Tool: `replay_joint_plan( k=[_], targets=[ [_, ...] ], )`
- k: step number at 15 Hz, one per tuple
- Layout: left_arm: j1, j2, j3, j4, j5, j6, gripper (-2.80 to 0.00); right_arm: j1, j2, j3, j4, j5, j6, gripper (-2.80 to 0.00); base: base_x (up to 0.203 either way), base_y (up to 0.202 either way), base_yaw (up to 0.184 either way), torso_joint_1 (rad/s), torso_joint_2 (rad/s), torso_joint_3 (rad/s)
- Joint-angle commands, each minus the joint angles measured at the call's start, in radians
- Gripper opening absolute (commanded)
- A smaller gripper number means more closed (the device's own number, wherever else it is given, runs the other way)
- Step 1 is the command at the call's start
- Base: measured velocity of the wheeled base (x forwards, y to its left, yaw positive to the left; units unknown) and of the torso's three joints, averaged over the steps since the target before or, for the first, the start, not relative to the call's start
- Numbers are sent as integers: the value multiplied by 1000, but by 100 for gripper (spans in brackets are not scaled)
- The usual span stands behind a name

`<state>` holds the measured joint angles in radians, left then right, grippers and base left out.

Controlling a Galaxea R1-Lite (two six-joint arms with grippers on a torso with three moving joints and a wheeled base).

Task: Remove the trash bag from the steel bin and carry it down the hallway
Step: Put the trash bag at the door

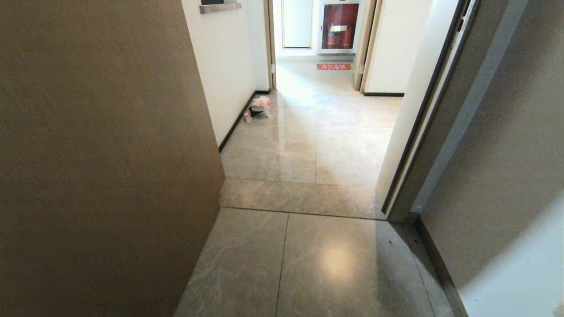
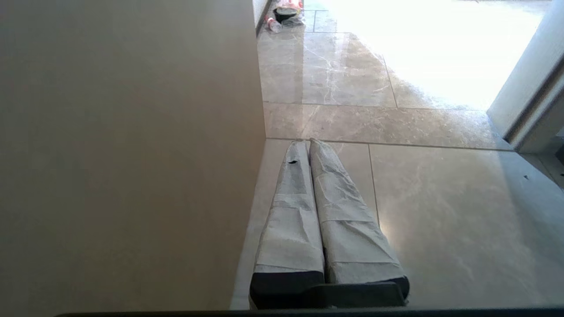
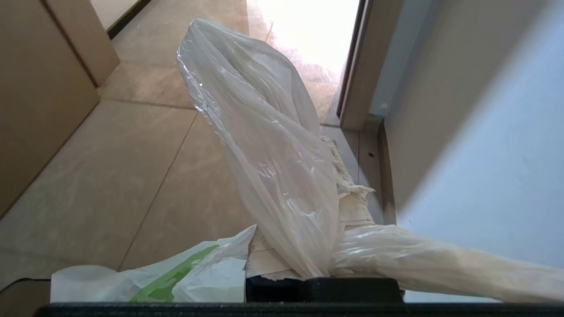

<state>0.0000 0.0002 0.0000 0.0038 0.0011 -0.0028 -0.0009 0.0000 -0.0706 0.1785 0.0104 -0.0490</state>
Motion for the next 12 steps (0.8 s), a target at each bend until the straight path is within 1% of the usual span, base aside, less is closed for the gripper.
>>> replay_joint_plan(
  k=[1,12],
  targets=[
    [0,0,0,1,0,0,-280,-1,2,0,1,0,0,-280,193,0,1,2,2,2],
    [0,0,0,1,0,0,-280,-1,2,0,1,0,-2,-280,191,0,0,2,2,3]
  ],
)
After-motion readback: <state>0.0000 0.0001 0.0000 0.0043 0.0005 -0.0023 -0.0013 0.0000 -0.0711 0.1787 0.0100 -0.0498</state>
